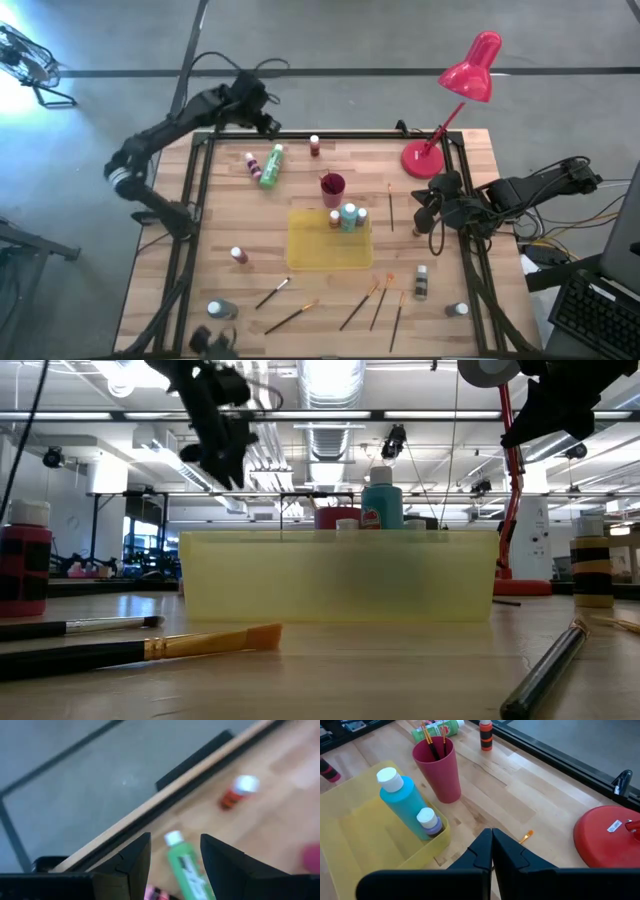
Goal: Pick & Place Paint Supplies
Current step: Put the large green paint bottle into the yellow bin
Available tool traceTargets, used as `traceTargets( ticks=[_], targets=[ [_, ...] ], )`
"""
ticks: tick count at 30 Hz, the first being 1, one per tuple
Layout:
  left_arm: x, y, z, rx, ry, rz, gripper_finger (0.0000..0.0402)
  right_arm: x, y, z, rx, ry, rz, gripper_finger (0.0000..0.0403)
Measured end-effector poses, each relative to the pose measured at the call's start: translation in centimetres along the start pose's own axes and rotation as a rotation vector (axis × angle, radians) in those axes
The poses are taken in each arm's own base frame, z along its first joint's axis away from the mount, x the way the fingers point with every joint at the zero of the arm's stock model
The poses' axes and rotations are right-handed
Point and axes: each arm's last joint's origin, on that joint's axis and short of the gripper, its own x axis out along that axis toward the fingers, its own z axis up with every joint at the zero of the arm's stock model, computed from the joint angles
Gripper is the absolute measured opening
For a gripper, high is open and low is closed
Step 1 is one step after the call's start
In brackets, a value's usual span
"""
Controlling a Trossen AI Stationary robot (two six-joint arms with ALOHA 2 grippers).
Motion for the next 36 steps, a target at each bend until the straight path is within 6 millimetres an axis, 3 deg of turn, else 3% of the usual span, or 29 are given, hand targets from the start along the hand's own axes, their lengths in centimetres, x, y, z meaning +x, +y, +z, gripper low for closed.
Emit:
traceTargets(
  ticks=[3,10,21,36],
  targets=[
    [2.7,1.1,1.1,-0.037,0.049,0.032,0.0177,0.0,0.0,0.0,0.000,0.000,0.000,0.0008],
    [7.3,0.4,3.3,-0.023,0.148,0.008,0.0177,0.0,0.0,0.0,0.003,0.017,0.014,0.0008],
    [12.5,-0.1,2.1,-0.053,0.390,-0.005,0.0177,0.0,0.1,-0.2,0.002,0.051,0.042,0.0008],
    [14.8,-0.3,0.0,-0.084,0.494,0.004,0.0177,0.0,0.1,-0.2,-0.001,0.056,0.044,0.0008]
  ],
)
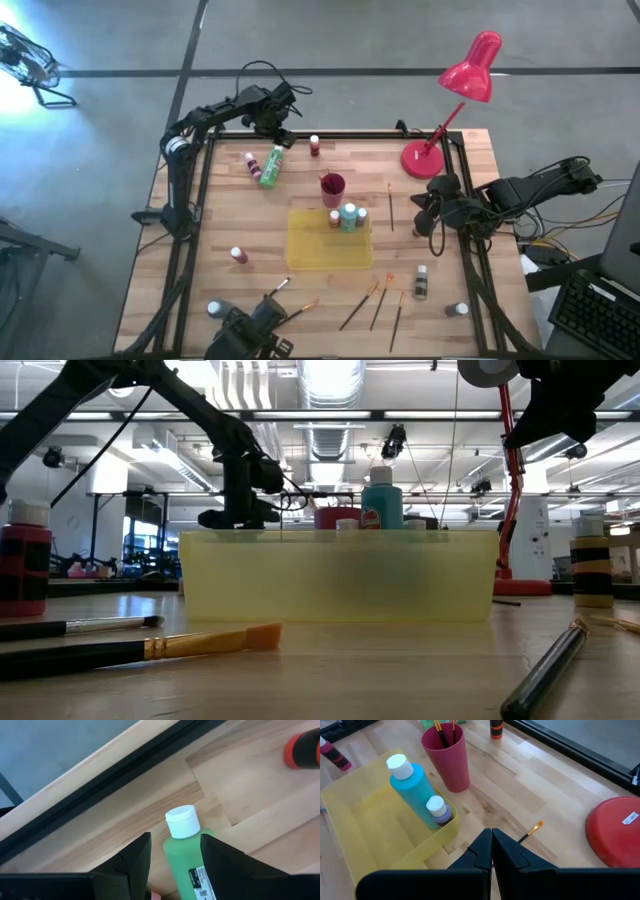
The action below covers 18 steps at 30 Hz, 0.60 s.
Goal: Pick & Place Paint Supplies
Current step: Put the large green paint bottle into the yellow bin
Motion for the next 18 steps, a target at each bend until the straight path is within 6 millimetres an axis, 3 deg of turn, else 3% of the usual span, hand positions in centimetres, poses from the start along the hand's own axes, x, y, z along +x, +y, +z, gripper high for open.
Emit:
traceTargets(
  ticks=[8,18],
  targets=[
    [1.3,-0.2,-0.2,-0.043,-0.017,-0.058,0.0177,0.0,0.0,-0.1,-0.002,0.002,-0.001,0.0008],
    [1.4,-0.3,0.0,-0.055,-0.034,-0.056,0.0177,0.1,0.0,-0.1,-0.005,0.003,-0.004,0.0008]
  ],
)
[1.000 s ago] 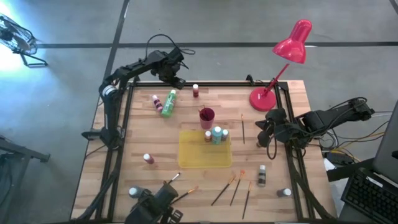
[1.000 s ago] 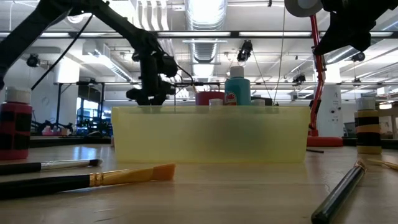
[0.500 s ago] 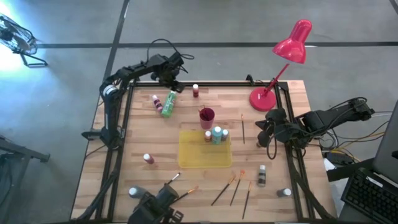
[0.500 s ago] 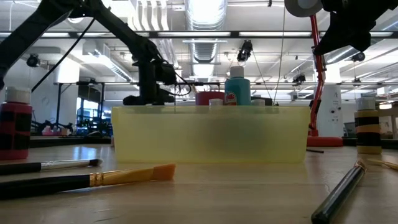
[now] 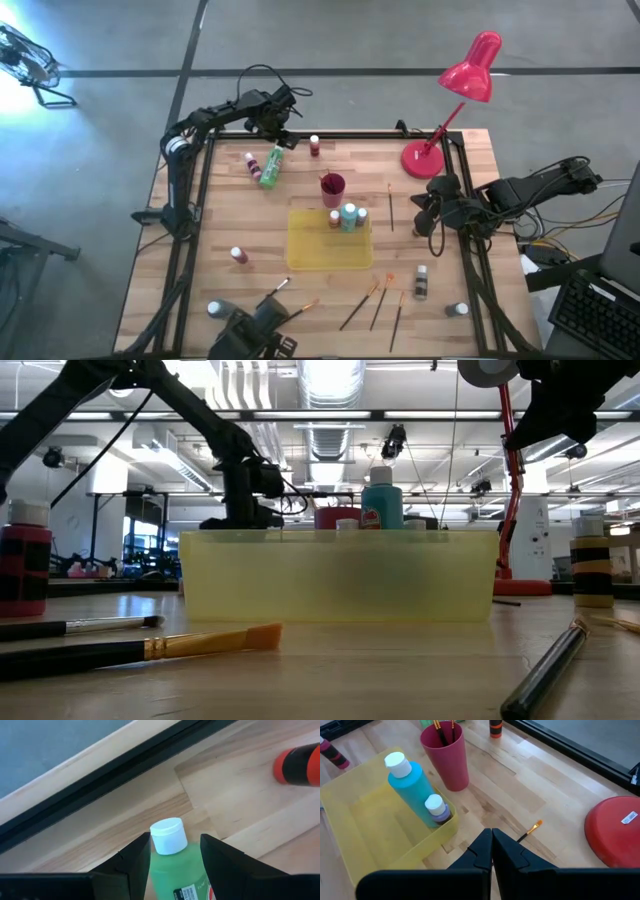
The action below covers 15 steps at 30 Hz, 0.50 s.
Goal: Pick & Place Paint Supplies
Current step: Put the large green paint bottle into the yellow bin
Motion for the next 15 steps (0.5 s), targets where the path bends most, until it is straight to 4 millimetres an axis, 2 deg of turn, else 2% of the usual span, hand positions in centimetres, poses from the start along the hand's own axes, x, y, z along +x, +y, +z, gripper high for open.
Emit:
traceTargets(
  ticks=[15],
  targets=[
    [3.4,-0.1,0.0,0.013,0.075,0.026,0.0177,0.0,0.0,-0.1,-0.005,0.004,-0.004,0.0008]
  ],
)
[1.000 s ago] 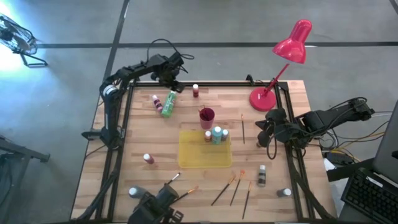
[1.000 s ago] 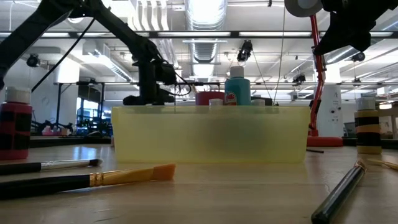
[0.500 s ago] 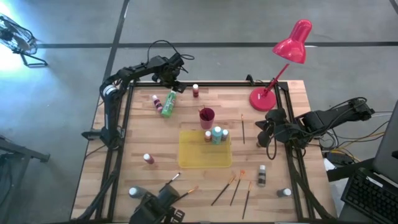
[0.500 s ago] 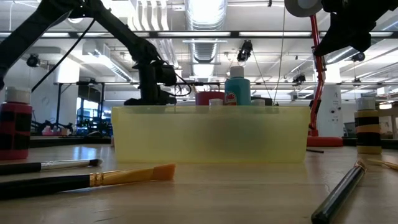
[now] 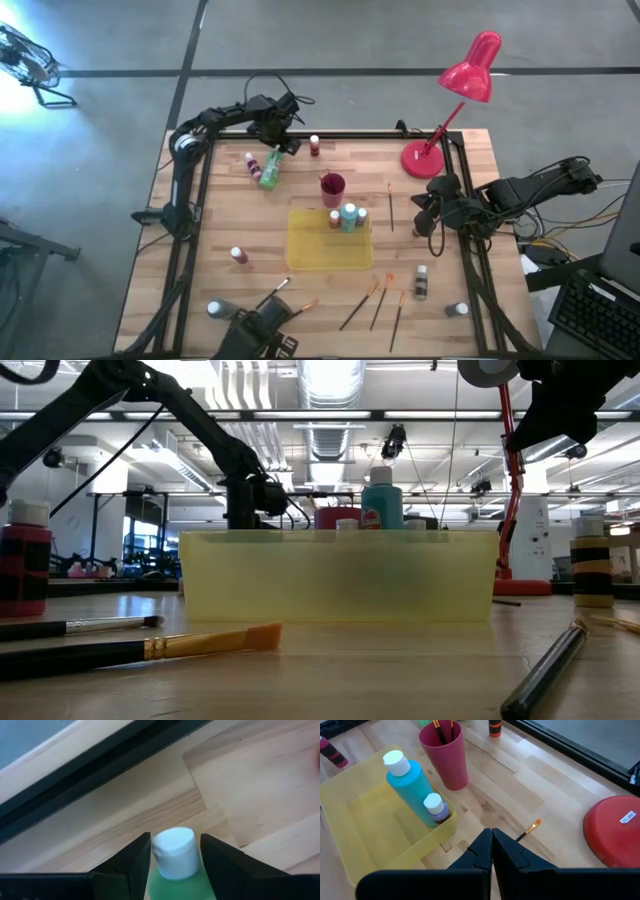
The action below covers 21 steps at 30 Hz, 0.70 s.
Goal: Pick & Place Paint Supplies
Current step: Put the large green paint bottle into the yellow bin
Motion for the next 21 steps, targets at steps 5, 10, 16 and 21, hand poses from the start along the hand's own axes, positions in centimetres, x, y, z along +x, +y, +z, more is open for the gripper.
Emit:
traceTargets(
  ticks=[5,10,16,21],
  targets=[
    [0.65,-0.03,0.02,0.021,0.015,0.004,0.0176,0.00,-0.01,0.00,-0.001,0.000,-0.001,0.0008],
    [0.71,-0.04,0.03,0.028,0.015,0.002,0.0143,0.00,-0.02,-0.01,-0.002,0.001,-0.002,0.0008],
    [0.70,-0.07,-0.01,0.035,0.019,0.002,0.0123,0.00,-0.02,-0.02,-0.002,0.001,-0.002,0.0008],
    [0.43,-0.18,-0.07,0.035,0.023,-0.036,0.0123,0.00,-0.04,-0.03,-0.004,0.003,-0.003,0.0008]
  ],
)
